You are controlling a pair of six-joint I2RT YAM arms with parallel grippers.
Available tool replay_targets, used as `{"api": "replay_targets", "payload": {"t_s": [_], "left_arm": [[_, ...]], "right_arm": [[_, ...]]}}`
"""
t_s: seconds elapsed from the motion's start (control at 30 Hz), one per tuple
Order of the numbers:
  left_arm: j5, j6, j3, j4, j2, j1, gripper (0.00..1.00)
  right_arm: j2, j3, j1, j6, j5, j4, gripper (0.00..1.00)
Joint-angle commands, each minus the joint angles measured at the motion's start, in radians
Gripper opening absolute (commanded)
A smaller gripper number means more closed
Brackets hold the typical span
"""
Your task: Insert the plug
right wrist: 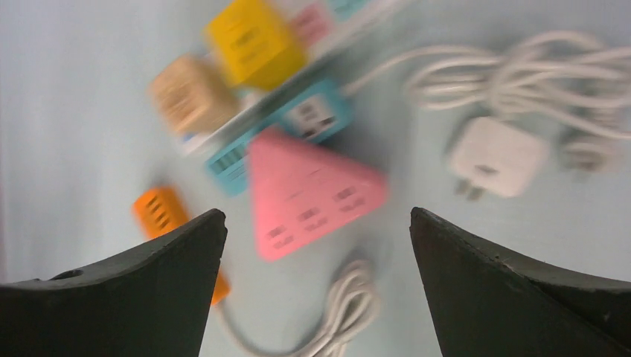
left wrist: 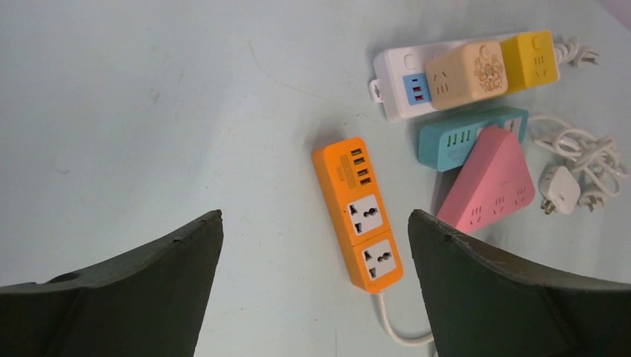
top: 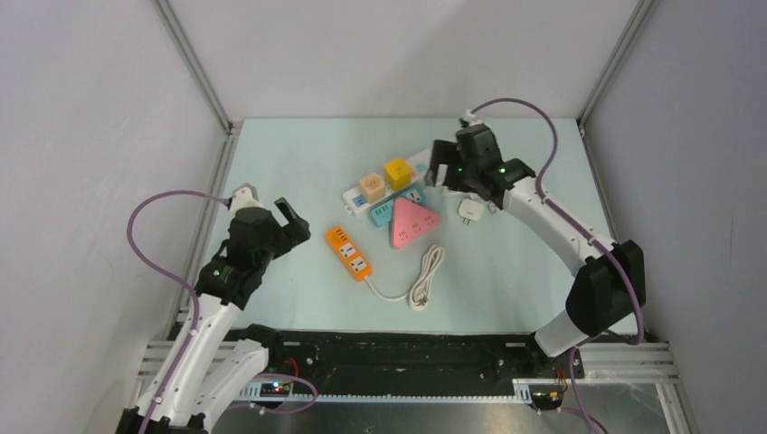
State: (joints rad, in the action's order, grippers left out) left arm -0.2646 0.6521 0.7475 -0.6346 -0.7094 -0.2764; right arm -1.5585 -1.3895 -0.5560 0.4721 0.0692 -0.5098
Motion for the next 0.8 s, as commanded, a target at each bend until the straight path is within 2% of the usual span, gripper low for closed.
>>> {"api": "replay_targets", "payload": {"t_s": [0.0,0.23,0.47,0.63,0.77], "left_arm": [[0.074,-0.02,-0.011,0.067,-0.003,0.008,0.98],[0.084,-0.02,-0.027,0.081,0.006,0.008,0.98],[0.089,-0.016,-0.033,0.085,-0.003,0.008,0.98],[0.067,-0.007,-0.019,0.093,0.029,0.008,0.98],[0.057,-0.016,-0.009,0.097,0.05,0.009,0.98]], "right_arm": [[-0.035,0.042,0.101,0.057,0.151,-0.021,0.97],[-0.233,-0.013,0.178,0.158,0.297,-0.035,0.93],[-0.43,-0.152,0.208,0.213,0.377,-0.146,0.92],[-0.467,-0.151,0.212,0.257,0.419,-0.145,0.93],[-0.495,-0.137,0.236,0.276,0.373,-0.139,0.93]]}}
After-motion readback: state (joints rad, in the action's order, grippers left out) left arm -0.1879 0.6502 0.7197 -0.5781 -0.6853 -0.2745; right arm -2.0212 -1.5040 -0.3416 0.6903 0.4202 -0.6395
